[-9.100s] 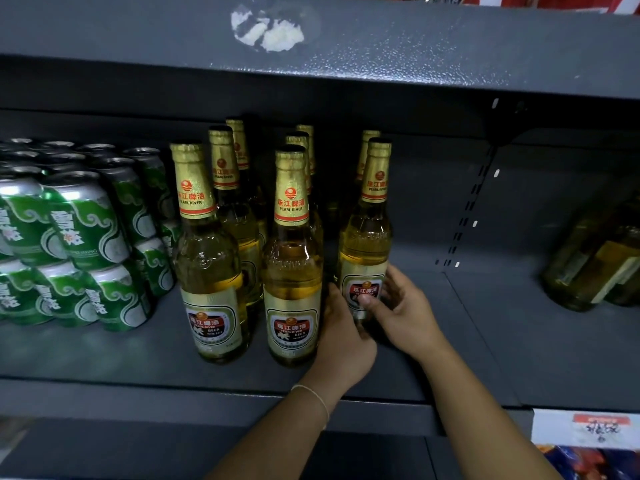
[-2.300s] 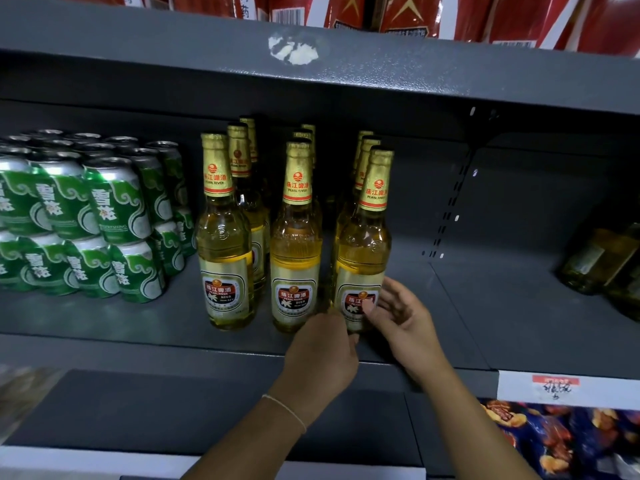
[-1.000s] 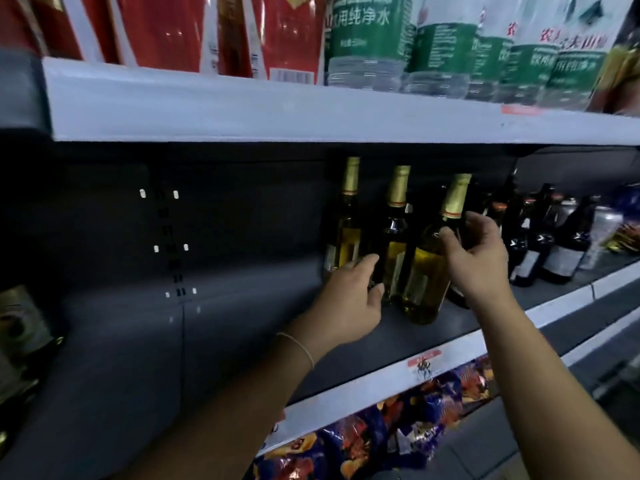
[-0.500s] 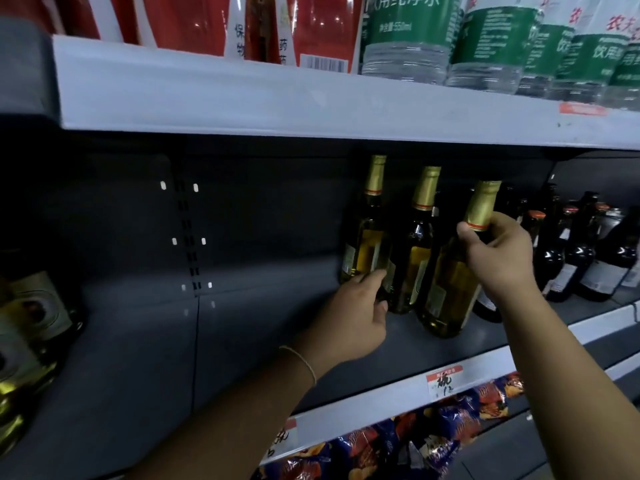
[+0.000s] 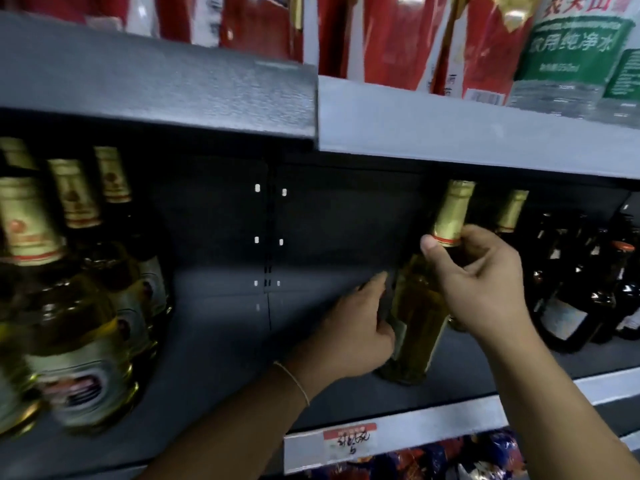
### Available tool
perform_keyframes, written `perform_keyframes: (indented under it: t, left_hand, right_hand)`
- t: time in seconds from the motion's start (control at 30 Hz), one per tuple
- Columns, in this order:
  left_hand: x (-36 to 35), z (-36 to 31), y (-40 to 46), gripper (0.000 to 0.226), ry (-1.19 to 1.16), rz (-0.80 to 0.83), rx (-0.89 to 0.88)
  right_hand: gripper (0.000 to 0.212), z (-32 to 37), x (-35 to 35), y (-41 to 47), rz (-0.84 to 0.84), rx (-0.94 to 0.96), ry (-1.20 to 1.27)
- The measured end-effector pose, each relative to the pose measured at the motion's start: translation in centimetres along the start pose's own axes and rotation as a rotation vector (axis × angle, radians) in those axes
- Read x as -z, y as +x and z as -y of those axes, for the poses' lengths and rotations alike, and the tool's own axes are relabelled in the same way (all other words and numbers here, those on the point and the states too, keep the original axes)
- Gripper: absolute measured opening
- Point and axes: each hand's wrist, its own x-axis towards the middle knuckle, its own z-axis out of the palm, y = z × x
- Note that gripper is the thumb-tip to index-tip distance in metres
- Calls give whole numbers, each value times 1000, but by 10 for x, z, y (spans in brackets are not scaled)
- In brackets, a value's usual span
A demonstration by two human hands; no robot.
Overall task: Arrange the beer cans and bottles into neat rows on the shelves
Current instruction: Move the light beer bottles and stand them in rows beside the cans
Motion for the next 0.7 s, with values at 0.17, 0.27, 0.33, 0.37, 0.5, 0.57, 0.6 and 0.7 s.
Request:
perform_keyframes:
  t: [0.17,0.27,0.33,0.37,0.5,0.57,0.6,0.7]
  left_hand:
    - [47,32,-35,69,-86,-92,100]
    - [71,51,-54,69,-83,-161,145]
    - [84,63,-65,73,-63,-197,178]
    - [90,68,-71,75,-54,-223,192]
    - [110,87,-86,84,-30,-295,260]
    - [118,97,-91,87,-5,-303,292]
    - [120,101,-93,89,4,-304,301]
    - [123,110,-97,92,46,-322,317]
  right_hand:
    - [20,43,-64,-17,84,-14,73]
    - [26,60,-101,-24,135,-25,94]
    - [30,71,-123,-27,162,-36,99]
    - [30,77,-133,-29,171,-44,105]
    - [29,97,-171,-35,175,-88,124]
    - [25,102,-186,-37,172,-97,133]
    - [24,104,-193,-38,170,-99,138]
    - [21,106,-213,-37,162,-96,146]
